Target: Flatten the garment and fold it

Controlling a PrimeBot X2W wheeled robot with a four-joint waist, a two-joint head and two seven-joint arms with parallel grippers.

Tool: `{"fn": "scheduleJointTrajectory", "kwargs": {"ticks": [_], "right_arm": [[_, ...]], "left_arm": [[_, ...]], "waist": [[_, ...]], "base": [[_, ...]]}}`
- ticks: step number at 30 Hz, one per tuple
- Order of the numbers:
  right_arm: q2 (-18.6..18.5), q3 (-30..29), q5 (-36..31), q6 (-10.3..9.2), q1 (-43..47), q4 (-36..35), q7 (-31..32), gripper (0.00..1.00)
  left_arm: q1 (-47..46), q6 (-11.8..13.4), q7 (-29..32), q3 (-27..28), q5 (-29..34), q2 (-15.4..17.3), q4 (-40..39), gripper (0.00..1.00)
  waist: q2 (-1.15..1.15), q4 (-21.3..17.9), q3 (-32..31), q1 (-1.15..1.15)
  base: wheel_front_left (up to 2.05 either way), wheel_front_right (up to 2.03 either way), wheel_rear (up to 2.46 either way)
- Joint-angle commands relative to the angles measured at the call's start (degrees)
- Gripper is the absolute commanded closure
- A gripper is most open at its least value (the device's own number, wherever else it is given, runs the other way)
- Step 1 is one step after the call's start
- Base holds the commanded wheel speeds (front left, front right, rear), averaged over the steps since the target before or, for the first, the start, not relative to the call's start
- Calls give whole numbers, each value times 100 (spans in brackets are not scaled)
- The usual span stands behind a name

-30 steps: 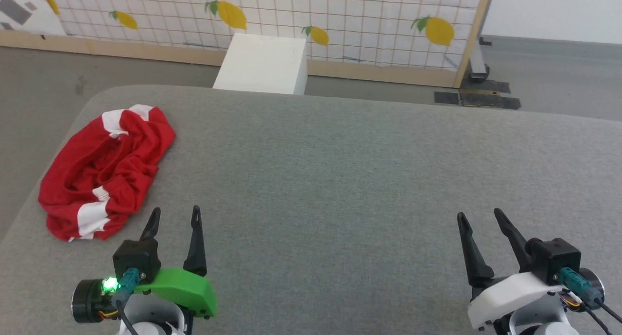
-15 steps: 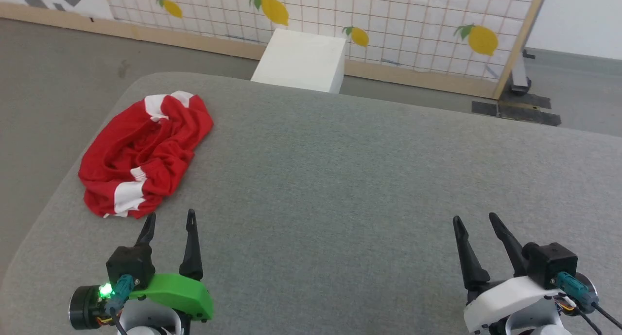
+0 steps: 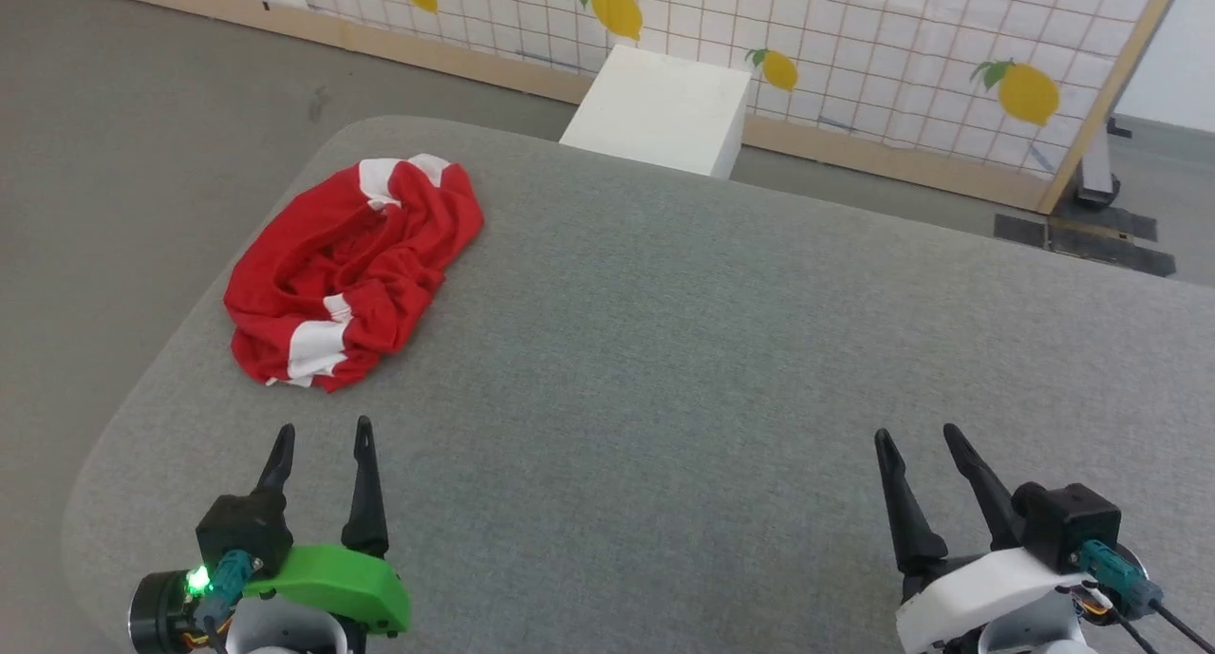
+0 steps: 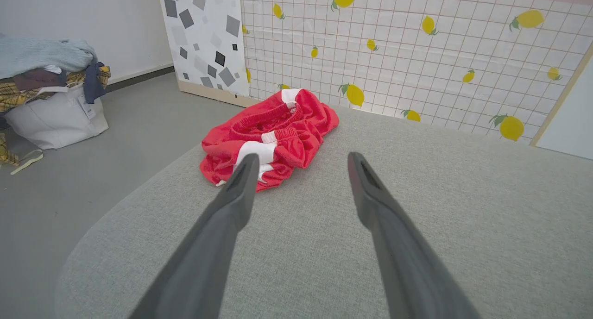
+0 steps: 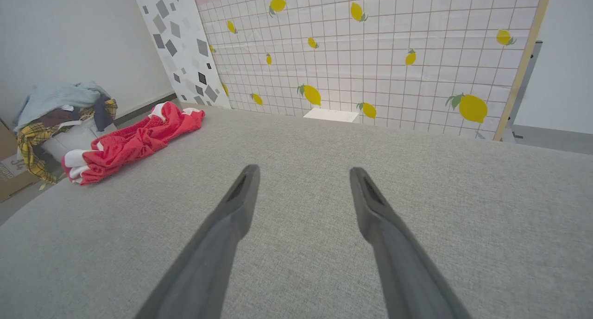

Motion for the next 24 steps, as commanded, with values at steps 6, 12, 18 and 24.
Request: {"fn": "scheduleJointTrajectory", "kwargs": {"ticks": [6,12,18,24], "right_arm": [[1,61,128,-6,8,101,-119,0],[1,95,99,-6,12,145,-190,0],[1,53,-51,-7,4,196,-288,0],[1,9,-109,-7,22,204,-358,0]], "left_arm": [[122,-11,-118,50,-83,-22,53,0],[157,0,-189,72,-130,-23,81,0],[177,7,-285,94,-184,-26,126,0],[190,-4,-355,129,-185,-27,160,0]], "waist": [[0,235,-11,0],[0,392,-12,0],[0,579,-12,0],[0,708,-26,0]], "base": [[0,0,0],[0,0,0],[0,0,0],[0,0,0]]}}
